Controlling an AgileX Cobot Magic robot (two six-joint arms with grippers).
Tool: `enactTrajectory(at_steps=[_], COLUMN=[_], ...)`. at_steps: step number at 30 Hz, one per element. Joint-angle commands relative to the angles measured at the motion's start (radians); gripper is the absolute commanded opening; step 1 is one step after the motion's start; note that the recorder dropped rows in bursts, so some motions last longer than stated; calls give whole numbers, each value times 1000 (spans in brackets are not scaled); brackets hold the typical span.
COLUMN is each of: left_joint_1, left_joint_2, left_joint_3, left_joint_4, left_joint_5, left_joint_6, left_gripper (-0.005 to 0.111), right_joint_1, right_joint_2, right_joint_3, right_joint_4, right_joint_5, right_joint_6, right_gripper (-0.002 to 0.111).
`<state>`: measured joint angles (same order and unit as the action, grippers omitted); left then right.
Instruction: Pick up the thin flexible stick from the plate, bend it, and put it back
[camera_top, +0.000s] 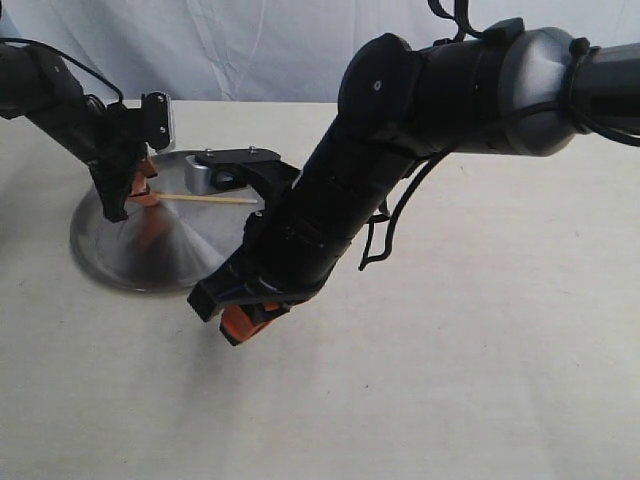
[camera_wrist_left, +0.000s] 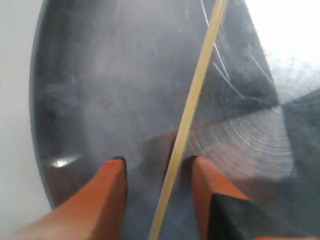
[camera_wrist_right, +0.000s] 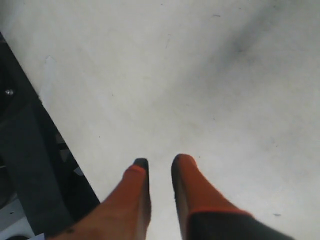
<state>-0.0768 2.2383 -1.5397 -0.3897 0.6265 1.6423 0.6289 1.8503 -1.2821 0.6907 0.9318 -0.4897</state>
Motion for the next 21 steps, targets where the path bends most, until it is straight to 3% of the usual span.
enactTrajectory(at_steps=[1,3,12,21], left_joint_1=[-17,-17,-17,-17], left_joint_2=[56,66,59,-60], left_joint_3=[9,9,9,9], left_joint_4=[8,11,-4,-91], left_joint_5=[45,73,138,147], left_joint_6=[-2,-2,-6,-8], left_gripper=[15,0,0,0], right_joint_1=[1,1,1,1], right_joint_2=[-10,-10,-10,-10], right_joint_3=[3,3,3,3], right_joint_4=[9,14,21,21], right_joint_5=[-3,-5,-31,-49], right_joint_6=[-11,-11,-9,-9], right_gripper=[19,19,19,19])
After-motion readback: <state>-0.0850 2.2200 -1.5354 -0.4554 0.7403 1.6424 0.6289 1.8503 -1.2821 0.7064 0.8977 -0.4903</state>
